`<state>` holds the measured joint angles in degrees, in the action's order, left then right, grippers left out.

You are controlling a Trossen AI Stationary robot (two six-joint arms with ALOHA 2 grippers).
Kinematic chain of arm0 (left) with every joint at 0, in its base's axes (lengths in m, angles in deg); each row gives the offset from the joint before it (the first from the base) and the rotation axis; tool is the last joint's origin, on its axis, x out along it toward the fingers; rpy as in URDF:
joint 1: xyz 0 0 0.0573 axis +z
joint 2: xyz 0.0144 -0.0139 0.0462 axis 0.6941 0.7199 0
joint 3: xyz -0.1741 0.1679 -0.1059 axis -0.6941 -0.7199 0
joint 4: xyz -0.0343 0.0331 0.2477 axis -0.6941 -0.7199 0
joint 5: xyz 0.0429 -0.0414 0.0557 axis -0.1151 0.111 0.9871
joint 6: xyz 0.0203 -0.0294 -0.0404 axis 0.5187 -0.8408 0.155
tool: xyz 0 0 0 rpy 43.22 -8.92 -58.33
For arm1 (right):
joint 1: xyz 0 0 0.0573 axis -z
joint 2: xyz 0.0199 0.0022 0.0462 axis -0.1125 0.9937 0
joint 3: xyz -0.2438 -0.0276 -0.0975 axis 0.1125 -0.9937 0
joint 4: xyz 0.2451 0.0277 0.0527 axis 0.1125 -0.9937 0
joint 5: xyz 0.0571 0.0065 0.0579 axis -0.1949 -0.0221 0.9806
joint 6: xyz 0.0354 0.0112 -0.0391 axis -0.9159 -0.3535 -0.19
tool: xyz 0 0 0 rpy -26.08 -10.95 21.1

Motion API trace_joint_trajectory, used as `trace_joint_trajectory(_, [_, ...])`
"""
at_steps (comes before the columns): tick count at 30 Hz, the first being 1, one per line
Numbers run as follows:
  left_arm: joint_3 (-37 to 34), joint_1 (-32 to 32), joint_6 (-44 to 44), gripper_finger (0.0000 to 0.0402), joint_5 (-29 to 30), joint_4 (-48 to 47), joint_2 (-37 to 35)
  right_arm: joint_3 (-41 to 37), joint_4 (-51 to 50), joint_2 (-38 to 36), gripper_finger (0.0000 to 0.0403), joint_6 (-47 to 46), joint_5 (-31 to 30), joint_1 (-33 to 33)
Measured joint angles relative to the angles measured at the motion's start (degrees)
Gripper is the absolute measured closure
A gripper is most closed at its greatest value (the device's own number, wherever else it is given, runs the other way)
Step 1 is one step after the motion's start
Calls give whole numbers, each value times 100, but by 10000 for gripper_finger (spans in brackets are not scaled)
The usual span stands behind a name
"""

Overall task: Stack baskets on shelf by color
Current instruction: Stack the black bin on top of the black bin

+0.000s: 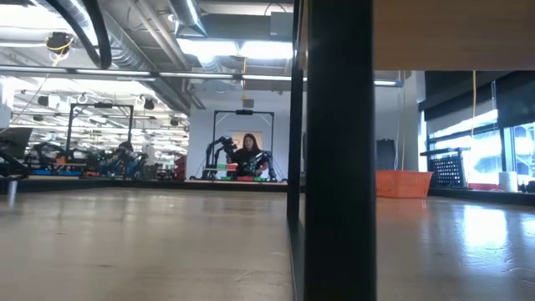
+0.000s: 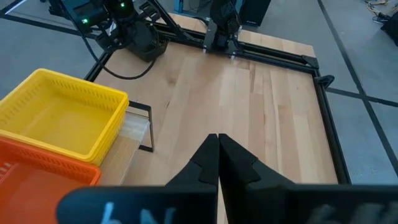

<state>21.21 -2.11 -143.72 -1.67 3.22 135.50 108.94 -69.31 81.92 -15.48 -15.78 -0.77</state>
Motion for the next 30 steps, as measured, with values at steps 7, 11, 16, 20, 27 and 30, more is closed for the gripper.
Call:
trace_joint_trajectory(7, [0,-54,-7,337,122,238,-2,0,0,0,402,0,-2,0])
trace_joint_trajectory(11, [0,-65,-13,337,155,115,-4,0,0,0,402,1,-2,0])
trace_joint_trajectory(16, [-22,-89,-25,337,160,146,-6,0,0,0,402,2,-2,0])
trace_joint_trajectory(20, [-281,-94,-50,337,95,423,-15,0,-2,0,402,2,-2,0])
trace_joint_trajectory(27, [-472,-30,47,337,163,401,-13,0,21,0,402,-4,-2,0])
trace_joint_trajectory(30, [-472,16,86,337,134,307,-13,-1,147,0,402,4,-2,0])
